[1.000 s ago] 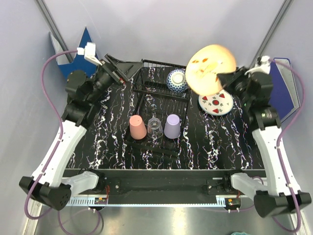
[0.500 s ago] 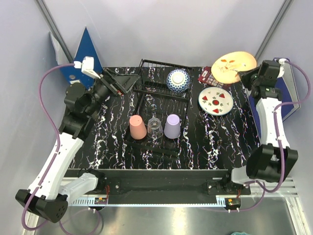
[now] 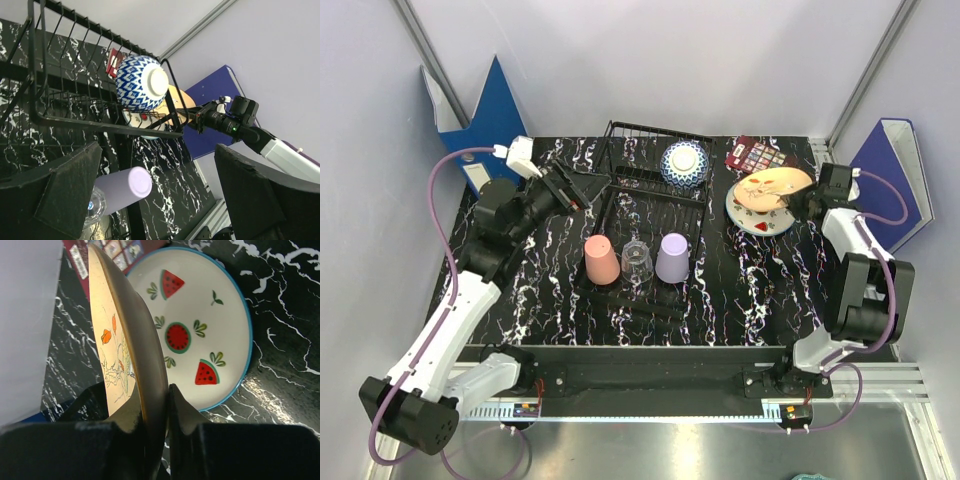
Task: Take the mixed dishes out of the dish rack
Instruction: Place the plate at the center of the board.
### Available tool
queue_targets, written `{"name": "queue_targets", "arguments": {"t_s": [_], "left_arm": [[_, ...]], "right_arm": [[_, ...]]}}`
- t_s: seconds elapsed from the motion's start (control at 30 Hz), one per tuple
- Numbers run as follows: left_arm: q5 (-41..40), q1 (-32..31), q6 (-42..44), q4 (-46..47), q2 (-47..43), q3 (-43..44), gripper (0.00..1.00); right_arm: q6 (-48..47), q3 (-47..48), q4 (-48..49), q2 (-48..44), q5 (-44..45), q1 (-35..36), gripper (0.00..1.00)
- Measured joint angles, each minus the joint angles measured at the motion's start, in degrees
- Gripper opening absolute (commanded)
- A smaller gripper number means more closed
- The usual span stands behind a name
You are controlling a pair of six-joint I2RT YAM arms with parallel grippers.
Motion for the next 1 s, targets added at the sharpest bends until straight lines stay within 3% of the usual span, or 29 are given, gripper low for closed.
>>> {"name": "queue_targets", "arguments": {"t_s": [1.0], "left_arm": [[-0.20, 0.00, 0.13, -1.20, 0.79, -2.01, 0.99]], "right_arm": [[2.82, -4.39, 15.12, 12.13, -4.02, -0.07, 0.00]]}}
